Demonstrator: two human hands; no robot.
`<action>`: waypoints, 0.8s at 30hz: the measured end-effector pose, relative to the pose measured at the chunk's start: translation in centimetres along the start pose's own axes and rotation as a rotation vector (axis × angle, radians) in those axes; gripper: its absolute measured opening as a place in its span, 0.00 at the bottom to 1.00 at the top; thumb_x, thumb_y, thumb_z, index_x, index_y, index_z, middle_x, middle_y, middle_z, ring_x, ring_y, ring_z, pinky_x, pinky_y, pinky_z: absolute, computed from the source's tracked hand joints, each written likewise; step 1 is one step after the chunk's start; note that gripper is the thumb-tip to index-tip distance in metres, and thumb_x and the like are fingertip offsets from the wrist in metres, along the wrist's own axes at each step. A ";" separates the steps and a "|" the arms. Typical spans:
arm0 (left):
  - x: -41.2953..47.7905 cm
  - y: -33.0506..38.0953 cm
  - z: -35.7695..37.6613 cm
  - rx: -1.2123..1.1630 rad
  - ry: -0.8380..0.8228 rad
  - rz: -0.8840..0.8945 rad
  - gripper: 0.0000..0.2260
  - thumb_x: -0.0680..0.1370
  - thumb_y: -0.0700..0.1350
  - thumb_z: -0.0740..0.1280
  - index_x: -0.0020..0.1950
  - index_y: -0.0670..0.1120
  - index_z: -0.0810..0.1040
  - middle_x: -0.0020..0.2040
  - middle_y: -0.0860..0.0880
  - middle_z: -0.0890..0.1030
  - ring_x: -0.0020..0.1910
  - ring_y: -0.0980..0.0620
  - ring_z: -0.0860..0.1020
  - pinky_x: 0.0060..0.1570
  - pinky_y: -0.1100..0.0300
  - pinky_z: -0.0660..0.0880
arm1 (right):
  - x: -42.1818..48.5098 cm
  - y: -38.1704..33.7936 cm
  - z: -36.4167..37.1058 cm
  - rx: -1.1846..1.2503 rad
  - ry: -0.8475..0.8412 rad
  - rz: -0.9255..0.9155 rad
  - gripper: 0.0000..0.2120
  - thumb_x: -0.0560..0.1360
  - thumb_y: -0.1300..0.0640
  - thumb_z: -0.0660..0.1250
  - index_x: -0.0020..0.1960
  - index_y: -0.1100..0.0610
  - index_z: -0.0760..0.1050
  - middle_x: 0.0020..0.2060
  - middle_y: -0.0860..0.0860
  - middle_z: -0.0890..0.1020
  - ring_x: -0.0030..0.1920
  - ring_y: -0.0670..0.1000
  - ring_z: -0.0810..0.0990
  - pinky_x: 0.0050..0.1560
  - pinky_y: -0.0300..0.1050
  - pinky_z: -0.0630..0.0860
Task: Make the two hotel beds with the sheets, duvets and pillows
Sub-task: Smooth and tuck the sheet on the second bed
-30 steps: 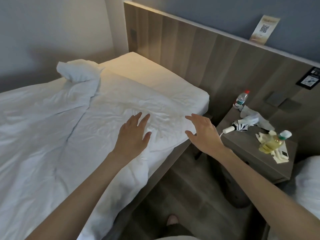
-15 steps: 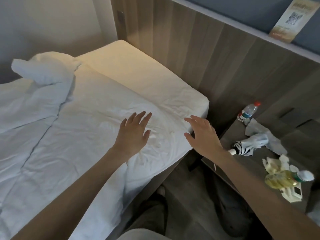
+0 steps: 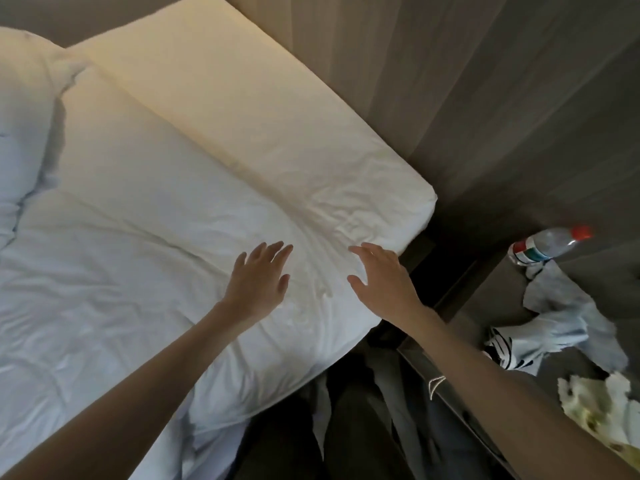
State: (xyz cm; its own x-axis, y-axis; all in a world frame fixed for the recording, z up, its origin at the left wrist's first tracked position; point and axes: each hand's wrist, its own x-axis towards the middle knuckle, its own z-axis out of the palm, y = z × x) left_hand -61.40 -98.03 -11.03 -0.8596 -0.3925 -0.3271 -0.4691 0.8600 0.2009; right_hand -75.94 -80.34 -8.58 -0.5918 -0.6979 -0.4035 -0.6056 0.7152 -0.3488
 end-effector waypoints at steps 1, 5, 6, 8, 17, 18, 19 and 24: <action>1.1 0.0 1.1 -0.003 -0.008 -0.004 0.26 0.82 0.50 0.57 0.79 0.50 0.53 0.78 0.50 0.56 0.77 0.47 0.54 0.73 0.45 0.58 | 1.5 0.7 0.8 0.009 -0.030 -0.003 0.26 0.81 0.49 0.60 0.76 0.50 0.59 0.76 0.50 0.60 0.74 0.56 0.59 0.71 0.52 0.62; 5.6 0.1 4.8 0.021 -0.004 -0.032 0.29 0.81 0.48 0.59 0.79 0.49 0.50 0.80 0.50 0.51 0.78 0.46 0.50 0.74 0.44 0.56 | 7.0 4.0 4.3 0.094 -0.142 0.025 0.26 0.81 0.49 0.61 0.76 0.51 0.58 0.76 0.51 0.59 0.73 0.57 0.59 0.70 0.55 0.64; 6.8 0.1 5.4 0.027 0.000 -0.038 0.30 0.81 0.47 0.60 0.79 0.50 0.50 0.80 0.50 0.50 0.78 0.46 0.49 0.73 0.43 0.55 | 8.2 4.8 5.2 0.117 -0.165 0.041 0.26 0.81 0.50 0.61 0.76 0.51 0.58 0.76 0.51 0.59 0.73 0.57 0.60 0.70 0.55 0.64; 8.8 0.0 6.9 0.076 0.023 -0.020 0.32 0.79 0.45 0.63 0.79 0.50 0.52 0.80 0.50 0.50 0.78 0.45 0.48 0.73 0.40 0.54 | 10.2 6.3 6.9 0.179 -0.221 0.085 0.28 0.80 0.50 0.61 0.77 0.52 0.56 0.76 0.52 0.59 0.73 0.57 0.60 0.70 0.54 0.64; 13.2 -1.6 10.2 0.208 -0.065 -0.068 0.32 0.78 0.44 0.58 0.80 0.50 0.50 0.53 0.48 0.81 0.59 0.48 0.75 0.76 0.52 0.45 | 13.7 7.5 11.1 0.253 -0.233 0.128 0.37 0.75 0.39 0.65 0.76 0.55 0.56 0.70 0.53 0.64 0.69 0.56 0.61 0.67 0.54 0.66; 12.9 -1.8 10.5 0.150 -0.095 -0.101 0.30 0.78 0.42 0.57 0.79 0.50 0.52 0.53 0.47 0.82 0.61 0.48 0.74 0.75 0.55 0.48 | 13.9 7.2 11.1 0.255 -0.261 0.123 0.37 0.74 0.38 0.66 0.75 0.55 0.57 0.68 0.53 0.66 0.68 0.56 0.63 0.66 0.54 0.66; 12.6 -2.0 10.7 0.096 -0.111 -0.141 0.29 0.78 0.41 0.57 0.79 0.50 0.55 0.55 0.47 0.82 0.63 0.48 0.73 0.73 0.57 0.54 | 14.2 6.8 11.2 0.249 -0.310 0.122 0.36 0.74 0.38 0.66 0.74 0.55 0.57 0.66 0.53 0.68 0.67 0.56 0.65 0.65 0.54 0.66; 11.6 -2.2 10.8 0.003 -0.179 -0.210 0.27 0.79 0.40 0.56 0.78 0.51 0.56 0.57 0.46 0.80 0.61 0.46 0.73 0.56 0.53 0.72 | 13.6 4.8 11.9 0.278 -0.342 0.044 0.26 0.77 0.46 0.66 0.66 0.58 0.61 0.55 0.57 0.77 0.55 0.60 0.77 0.55 0.54 0.75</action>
State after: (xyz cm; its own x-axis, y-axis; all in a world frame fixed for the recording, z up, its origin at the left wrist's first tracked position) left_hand -68.14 -100.92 -25.22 -0.6941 -0.4988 -0.5190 -0.6323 0.7671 0.1085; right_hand -80.56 -85.93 -25.82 -0.3752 -0.6474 -0.6634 -0.3900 0.7595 -0.5206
